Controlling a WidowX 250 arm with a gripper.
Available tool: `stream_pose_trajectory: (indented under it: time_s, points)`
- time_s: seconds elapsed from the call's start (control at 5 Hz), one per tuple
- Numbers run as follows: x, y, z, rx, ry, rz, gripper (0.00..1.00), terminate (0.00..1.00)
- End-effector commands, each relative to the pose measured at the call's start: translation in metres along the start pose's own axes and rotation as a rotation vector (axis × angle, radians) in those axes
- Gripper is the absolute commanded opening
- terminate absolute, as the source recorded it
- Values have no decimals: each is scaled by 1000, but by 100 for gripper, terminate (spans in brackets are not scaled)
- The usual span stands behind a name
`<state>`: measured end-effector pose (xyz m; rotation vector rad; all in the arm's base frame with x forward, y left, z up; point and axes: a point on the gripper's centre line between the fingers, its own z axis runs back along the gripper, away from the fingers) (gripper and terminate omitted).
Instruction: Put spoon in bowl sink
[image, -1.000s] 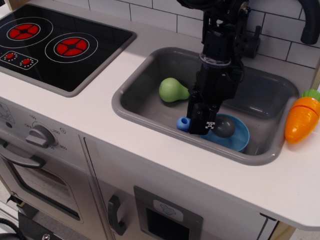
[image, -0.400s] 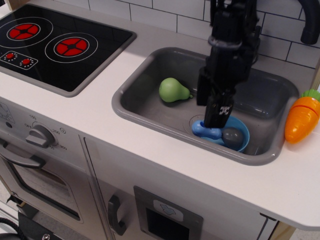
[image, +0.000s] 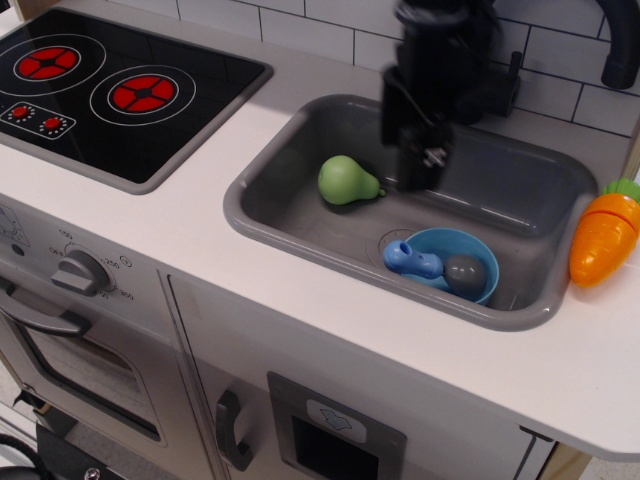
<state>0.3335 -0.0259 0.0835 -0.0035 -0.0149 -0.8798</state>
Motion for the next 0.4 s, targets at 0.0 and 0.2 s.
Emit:
stream_pose_trajectory:
  time_s: [0.0,0.2]
  points:
    - [-5,0,18,45,-38,0,100,0]
    - [-5,0,18,45,-38,0,100,100]
